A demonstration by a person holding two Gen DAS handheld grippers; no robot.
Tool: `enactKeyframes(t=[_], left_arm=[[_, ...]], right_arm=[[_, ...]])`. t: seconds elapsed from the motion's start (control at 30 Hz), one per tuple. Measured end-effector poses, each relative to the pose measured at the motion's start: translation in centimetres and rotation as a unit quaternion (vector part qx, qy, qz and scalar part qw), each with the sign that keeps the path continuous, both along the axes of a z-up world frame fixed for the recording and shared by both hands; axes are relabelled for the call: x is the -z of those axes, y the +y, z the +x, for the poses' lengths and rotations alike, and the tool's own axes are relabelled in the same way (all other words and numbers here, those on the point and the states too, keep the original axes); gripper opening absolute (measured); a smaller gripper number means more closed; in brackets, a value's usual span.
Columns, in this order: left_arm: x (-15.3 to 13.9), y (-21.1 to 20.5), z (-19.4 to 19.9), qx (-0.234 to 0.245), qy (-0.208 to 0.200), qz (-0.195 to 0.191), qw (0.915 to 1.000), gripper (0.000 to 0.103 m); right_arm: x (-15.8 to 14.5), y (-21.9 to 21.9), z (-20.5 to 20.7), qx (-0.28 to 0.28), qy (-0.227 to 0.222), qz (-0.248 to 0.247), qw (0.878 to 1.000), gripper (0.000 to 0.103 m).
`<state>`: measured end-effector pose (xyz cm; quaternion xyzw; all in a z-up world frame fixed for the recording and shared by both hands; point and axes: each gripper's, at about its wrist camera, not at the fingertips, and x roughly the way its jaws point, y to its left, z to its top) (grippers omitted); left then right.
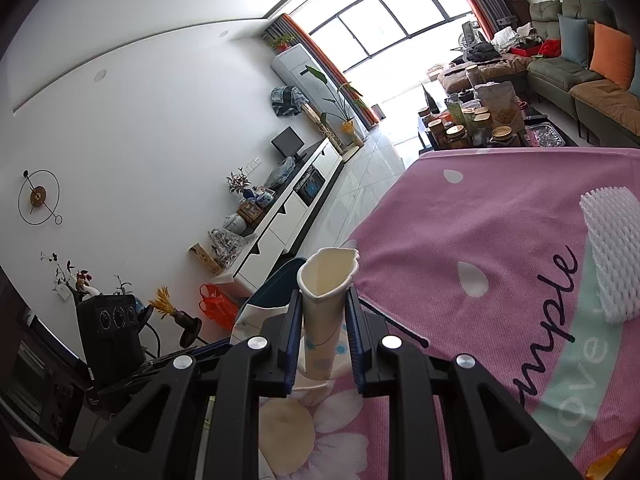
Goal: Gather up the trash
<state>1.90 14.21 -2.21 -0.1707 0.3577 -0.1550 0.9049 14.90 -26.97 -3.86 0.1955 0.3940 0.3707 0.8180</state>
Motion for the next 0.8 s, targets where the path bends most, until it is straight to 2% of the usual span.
enactKeyframes(t=[0.3, 0.57, 0.73, 0.8], left_arm=[[-0.1, 2.7, -0.2, -0.024, 0.001, -0.012, 0.9996, 0.028], [0.2, 3.8, -0.2, -0.026, 0.006, -0.032, 0.9991, 0.028], [1.7, 3.3, 0.4, -0.01, 0.036, -0.033, 0.9987, 0.024], [2.6, 3.1, 0.8, -0.003, 0.055, -0.038, 0.9978, 0.032]], right_arm=[[0.3, 2.2, 0.6, -0.022, 0.004, 0.0, 1.0, 0.02], [0.9, 2.7, 0.6, -0.03, 0.013, 0.0, 0.999, 0.02], [0.9, 2.5, 0.6, -0.027, 0.016, -0.002, 1.0, 0.02], [1.1, 2.6, 0.6, -0.027, 0.019, -0.001, 0.999, 0.02]])
